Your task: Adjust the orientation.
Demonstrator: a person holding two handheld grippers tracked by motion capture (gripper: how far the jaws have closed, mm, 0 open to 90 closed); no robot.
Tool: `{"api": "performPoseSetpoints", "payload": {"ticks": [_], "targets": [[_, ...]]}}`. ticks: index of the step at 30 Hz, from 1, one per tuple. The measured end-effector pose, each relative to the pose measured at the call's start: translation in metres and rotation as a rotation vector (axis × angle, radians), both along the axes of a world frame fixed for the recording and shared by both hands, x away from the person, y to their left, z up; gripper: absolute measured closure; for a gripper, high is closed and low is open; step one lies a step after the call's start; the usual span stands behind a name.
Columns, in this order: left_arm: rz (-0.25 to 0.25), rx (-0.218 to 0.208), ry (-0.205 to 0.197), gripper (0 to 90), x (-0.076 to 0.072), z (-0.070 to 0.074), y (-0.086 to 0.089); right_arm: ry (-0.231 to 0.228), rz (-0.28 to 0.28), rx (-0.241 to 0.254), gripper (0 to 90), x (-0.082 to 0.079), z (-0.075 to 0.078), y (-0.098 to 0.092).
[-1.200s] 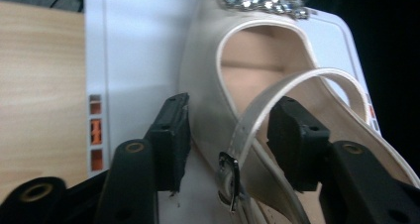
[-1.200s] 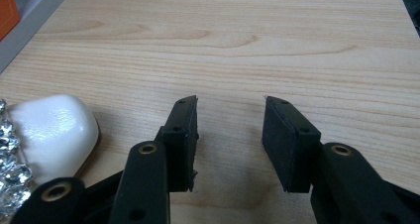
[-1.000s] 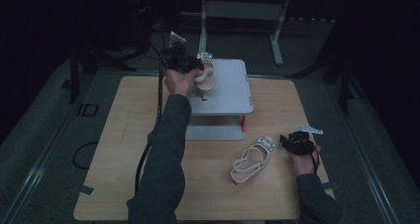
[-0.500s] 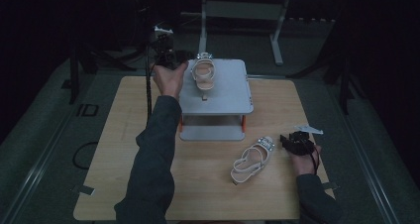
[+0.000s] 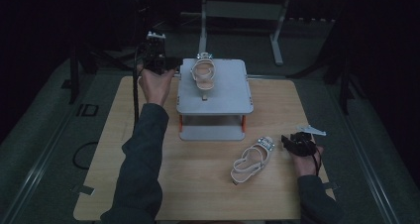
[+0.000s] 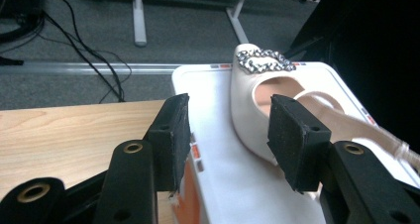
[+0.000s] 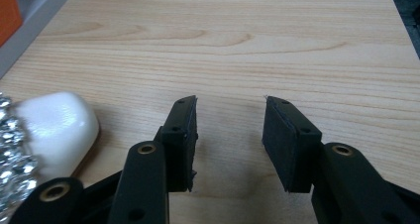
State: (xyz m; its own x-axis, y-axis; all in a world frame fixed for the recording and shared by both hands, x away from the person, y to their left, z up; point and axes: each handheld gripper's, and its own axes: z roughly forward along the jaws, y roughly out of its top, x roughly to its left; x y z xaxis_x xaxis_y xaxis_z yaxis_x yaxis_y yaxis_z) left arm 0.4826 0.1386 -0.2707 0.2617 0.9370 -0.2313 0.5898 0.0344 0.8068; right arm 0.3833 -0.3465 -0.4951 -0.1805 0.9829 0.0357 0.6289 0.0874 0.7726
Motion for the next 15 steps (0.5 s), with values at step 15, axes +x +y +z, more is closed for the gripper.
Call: {"api": "performPoseSetpoints", "payload": {"ticks": [15], "targets": [[0.013, 0.106, -0.001, 54.6, -0.048, -0.054, 0.036, -0.034, 0.073, 0.009, 56.2, -0.018, 0.018, 0.018]]}}
